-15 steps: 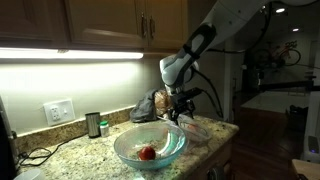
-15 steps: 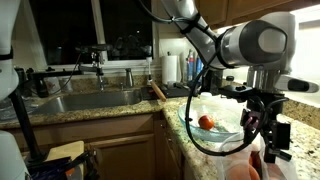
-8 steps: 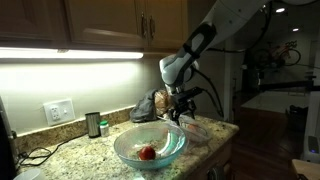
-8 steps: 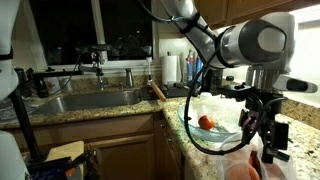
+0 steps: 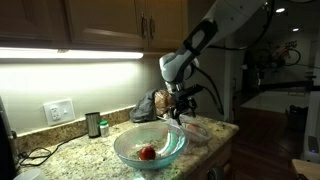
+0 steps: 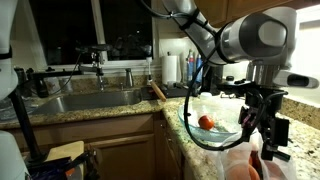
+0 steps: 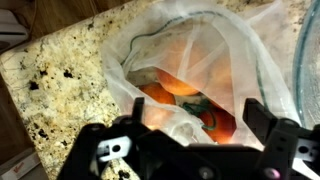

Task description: Pick up a tomato from the carrier and put it in the bowl

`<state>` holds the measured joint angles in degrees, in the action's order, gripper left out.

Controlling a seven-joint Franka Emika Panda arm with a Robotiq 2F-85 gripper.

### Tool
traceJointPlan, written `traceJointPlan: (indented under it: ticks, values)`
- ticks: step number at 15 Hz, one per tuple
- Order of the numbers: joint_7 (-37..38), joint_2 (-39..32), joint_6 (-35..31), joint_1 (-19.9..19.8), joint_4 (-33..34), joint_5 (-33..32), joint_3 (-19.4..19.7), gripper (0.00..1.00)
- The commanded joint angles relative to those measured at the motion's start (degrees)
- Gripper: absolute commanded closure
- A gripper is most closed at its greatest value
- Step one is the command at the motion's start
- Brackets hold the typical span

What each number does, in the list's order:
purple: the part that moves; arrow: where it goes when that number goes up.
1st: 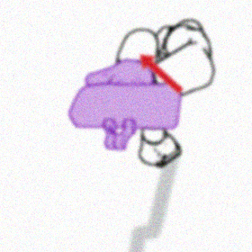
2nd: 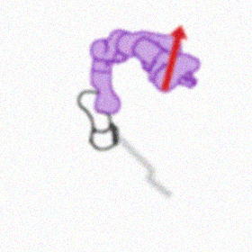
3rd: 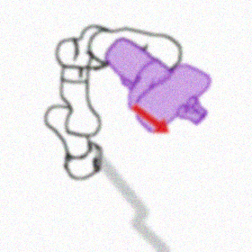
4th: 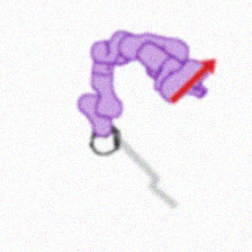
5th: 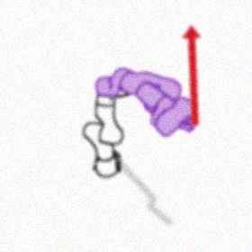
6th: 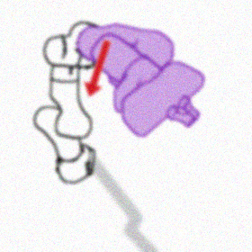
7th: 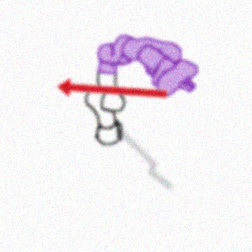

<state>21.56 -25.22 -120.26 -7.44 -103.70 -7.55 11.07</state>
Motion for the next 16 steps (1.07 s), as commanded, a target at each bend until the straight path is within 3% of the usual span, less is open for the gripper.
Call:
traceJointPlan:
  ticks: [1, 8, 10, 16]
  values:
    - [1.7, 3.4, 1.8, 1.2, -2.6, -1.0, 1.2, 0.0]
    - [1.2, 4.4, 2.0, 1.2, -4.2, -1.3, 0.9, 0.01]
    - [1.4, 4.5, 1.8, 1.3, -4.7, -1.4, 1.0, 0.25]
    - [1.5, 4.9, 1.4, 1.4, -6.0, -1.5, 1.0, 0.5]
